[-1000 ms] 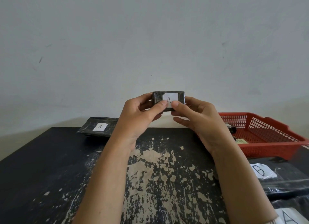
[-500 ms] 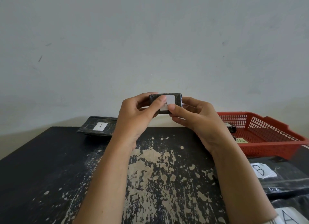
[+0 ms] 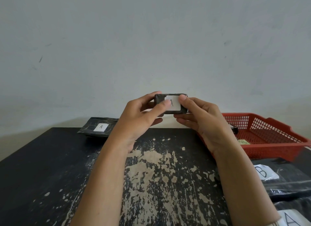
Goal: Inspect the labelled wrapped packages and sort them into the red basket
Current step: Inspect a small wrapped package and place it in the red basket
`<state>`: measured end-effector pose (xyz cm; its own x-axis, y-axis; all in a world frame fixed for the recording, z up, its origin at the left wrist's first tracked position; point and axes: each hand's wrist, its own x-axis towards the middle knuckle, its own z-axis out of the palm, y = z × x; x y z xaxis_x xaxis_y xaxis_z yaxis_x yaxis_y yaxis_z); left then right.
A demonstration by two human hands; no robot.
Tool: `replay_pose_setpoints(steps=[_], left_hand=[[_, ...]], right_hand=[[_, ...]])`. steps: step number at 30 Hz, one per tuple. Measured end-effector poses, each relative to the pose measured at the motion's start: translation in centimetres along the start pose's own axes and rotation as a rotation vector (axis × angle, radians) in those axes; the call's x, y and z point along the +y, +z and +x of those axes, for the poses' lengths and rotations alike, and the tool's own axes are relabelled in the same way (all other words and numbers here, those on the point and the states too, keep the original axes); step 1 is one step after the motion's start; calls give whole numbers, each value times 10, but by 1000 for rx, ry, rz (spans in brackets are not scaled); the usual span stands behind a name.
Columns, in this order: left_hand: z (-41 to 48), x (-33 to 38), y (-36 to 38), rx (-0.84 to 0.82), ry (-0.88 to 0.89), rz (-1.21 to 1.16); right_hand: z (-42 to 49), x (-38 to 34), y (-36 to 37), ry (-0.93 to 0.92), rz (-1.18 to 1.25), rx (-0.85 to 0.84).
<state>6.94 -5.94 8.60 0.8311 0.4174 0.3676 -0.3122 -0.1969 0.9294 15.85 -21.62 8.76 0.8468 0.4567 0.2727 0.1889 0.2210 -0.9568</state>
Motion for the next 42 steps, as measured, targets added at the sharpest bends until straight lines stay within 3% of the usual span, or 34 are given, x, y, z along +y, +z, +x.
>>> replay_pose_setpoints(steps=[10,21,27,42], left_hand=[[0,-2,-3,11,65,104],[-3,6,-3,-52,-74,-77],[-2,5,-4,19,-28,-126],[-2,6,-2,-35,23,-115]], right_hand=[[0,2,-5,-72,-110,-86],[-1,2,-4,-189,-139,-85],[-2,1,-4,-121,-116,-168],[-4,-1,0,-87,-1,-69]])
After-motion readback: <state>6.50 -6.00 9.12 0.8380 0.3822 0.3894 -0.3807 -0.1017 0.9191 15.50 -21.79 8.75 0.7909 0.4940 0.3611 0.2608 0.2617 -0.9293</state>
